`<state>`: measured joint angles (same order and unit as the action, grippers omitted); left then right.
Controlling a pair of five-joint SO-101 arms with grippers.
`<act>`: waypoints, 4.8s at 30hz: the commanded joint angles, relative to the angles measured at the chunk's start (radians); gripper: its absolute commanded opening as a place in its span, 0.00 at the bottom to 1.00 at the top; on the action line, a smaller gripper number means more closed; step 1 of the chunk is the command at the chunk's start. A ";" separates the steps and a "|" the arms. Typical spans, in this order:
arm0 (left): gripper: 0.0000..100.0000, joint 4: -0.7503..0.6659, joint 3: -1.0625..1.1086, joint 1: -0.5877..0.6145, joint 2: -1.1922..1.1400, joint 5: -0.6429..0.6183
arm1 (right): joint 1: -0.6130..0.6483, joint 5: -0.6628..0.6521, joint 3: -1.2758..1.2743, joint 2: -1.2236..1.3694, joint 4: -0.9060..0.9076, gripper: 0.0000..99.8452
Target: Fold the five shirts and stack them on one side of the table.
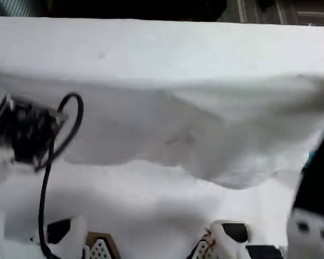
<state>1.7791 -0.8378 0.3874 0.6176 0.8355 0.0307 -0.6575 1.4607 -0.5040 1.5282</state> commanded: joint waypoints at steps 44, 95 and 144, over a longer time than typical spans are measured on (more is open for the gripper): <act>0.02 -1.229 1.211 -0.022 -0.375 0.121 | 0.168 0.124 -1.608 0.228 -1.086 0.02; 0.02 -0.236 0.534 -0.096 -1.024 0.201 | 0.188 0.140 -1.491 0.372 0.191 0.02; 0.02 -0.018 0.310 0.019 -0.760 0.014 | 0.249 0.229 -1.310 0.722 -0.174 0.05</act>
<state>1.7822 -0.5294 0.4335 -0.1741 0.9321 0.2823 -0.4350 0.0614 0.1435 1.4055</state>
